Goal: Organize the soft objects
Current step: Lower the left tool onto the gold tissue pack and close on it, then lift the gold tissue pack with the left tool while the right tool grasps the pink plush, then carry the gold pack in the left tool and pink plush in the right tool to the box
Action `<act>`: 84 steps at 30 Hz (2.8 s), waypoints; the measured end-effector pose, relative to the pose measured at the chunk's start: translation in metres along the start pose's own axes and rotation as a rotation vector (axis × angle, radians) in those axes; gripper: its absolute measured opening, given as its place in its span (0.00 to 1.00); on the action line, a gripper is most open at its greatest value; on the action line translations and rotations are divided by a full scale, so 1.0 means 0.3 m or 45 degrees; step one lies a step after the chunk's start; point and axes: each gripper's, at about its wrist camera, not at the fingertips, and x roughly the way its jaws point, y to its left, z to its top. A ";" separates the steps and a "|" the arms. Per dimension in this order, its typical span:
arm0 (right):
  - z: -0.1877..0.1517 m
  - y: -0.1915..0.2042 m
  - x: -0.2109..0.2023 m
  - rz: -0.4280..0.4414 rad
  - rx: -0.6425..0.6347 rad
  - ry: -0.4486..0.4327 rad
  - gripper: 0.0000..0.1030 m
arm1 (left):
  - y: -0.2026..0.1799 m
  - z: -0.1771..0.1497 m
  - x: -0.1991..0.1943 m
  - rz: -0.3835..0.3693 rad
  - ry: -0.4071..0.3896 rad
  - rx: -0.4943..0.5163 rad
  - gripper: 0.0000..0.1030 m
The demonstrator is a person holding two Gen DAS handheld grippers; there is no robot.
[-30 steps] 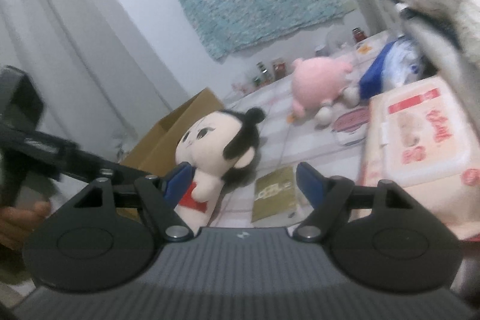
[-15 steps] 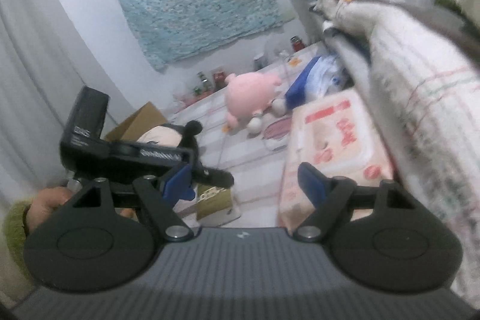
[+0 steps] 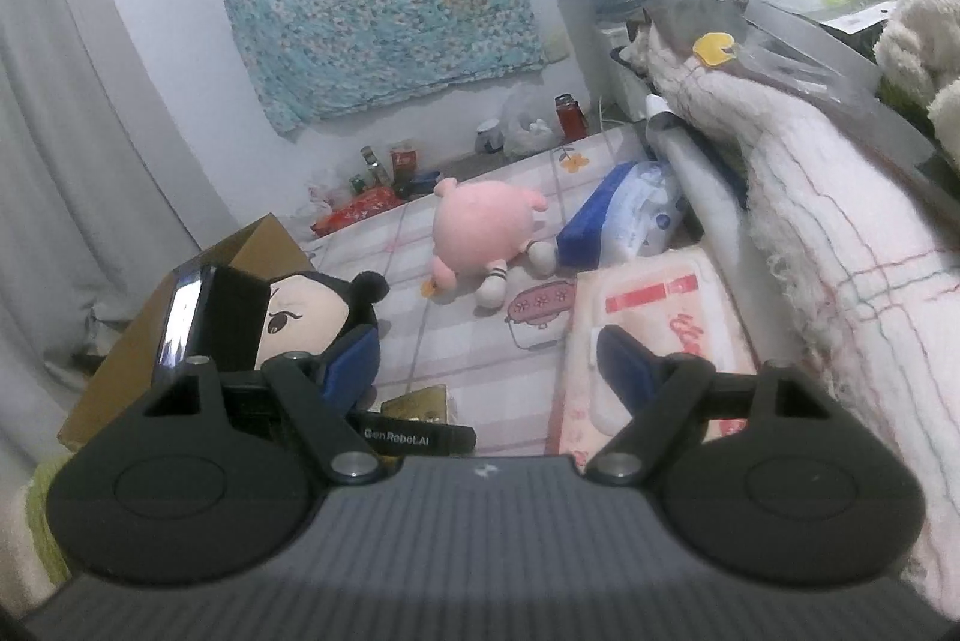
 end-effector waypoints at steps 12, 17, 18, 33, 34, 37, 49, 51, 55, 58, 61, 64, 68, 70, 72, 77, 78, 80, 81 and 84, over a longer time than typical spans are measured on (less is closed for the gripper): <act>0.008 0.045 -0.017 -0.056 0.020 -0.005 0.78 | 0.057 -0.023 -0.048 -0.102 -0.072 -0.049 0.64; 0.010 0.041 -0.048 -0.050 0.050 -0.030 0.78 | 0.079 -0.047 -0.158 -0.208 -0.133 -0.083 0.63; 0.012 0.041 -0.053 -0.045 0.053 -0.037 0.78 | 0.080 -0.053 -0.183 -0.223 -0.150 -0.080 0.63; 0.277 0.161 0.265 0.138 -0.151 0.023 0.99 | 0.253 -0.113 -0.609 -0.264 -0.540 -0.174 0.62; 0.300 0.164 0.333 0.138 -0.155 0.054 0.99 | 0.272 -0.111 -0.626 -0.249 -0.571 -0.184 0.62; 0.344 0.168 0.520 0.118 -0.168 0.118 0.99 | 0.323 -0.098 -0.644 -0.198 -0.622 -0.213 0.62; 0.311 0.194 0.978 -0.098 -0.297 0.282 0.99 | 0.482 -0.067 -0.584 -0.152 -0.579 -0.334 0.62; 0.287 0.223 1.003 -0.154 -0.379 0.264 0.99 | 0.492 -0.070 -0.581 -0.149 -0.573 -0.340 0.62; 0.253 0.232 1.040 -0.248 -0.493 0.255 0.93 | 0.499 -0.071 -0.571 -0.143 -0.567 -0.348 0.62; 0.259 0.211 1.031 -0.288 -0.501 0.253 0.77 | 0.498 -0.079 -0.576 -0.144 -0.569 -0.354 0.62; 0.288 0.147 0.984 -0.227 -0.344 0.285 0.74 | 0.497 -0.087 -0.587 -0.142 -0.579 -0.356 0.62; 0.299 0.086 0.894 -0.104 -0.153 0.296 0.74 | 0.498 -0.093 -0.601 -0.143 -0.589 -0.364 0.62; 0.271 0.020 0.717 0.186 0.145 0.353 0.75 | 0.496 -0.109 -0.626 -0.143 -0.607 -0.363 0.62; 0.216 -0.001 0.639 0.356 0.302 0.429 0.76 | 0.496 -0.120 -0.641 -0.144 -0.616 -0.363 0.62; 0.145 -0.002 0.591 0.483 0.396 0.518 0.77 | 0.494 -0.131 -0.654 -0.148 -0.622 -0.365 0.62; -0.051 0.053 0.561 0.537 0.398 0.711 0.79 | 0.486 -0.161 -0.682 -0.156 -0.636 -0.366 0.62; -0.065 0.059 0.561 0.493 0.360 0.715 0.80 | 0.482 -0.168 -0.687 -0.157 -0.637 -0.365 0.62; -0.076 0.064 0.543 0.402 0.258 0.671 0.81 | 0.479 -0.177 -0.693 -0.157 -0.636 -0.365 0.62; -0.071 0.059 0.530 0.389 0.260 0.647 0.82 | 0.479 -0.177 -0.693 -0.158 -0.636 -0.365 0.62; -0.040 0.038 0.479 0.302 0.224 0.566 0.82 | 0.476 -0.191 -0.702 -0.156 -0.638 -0.362 0.61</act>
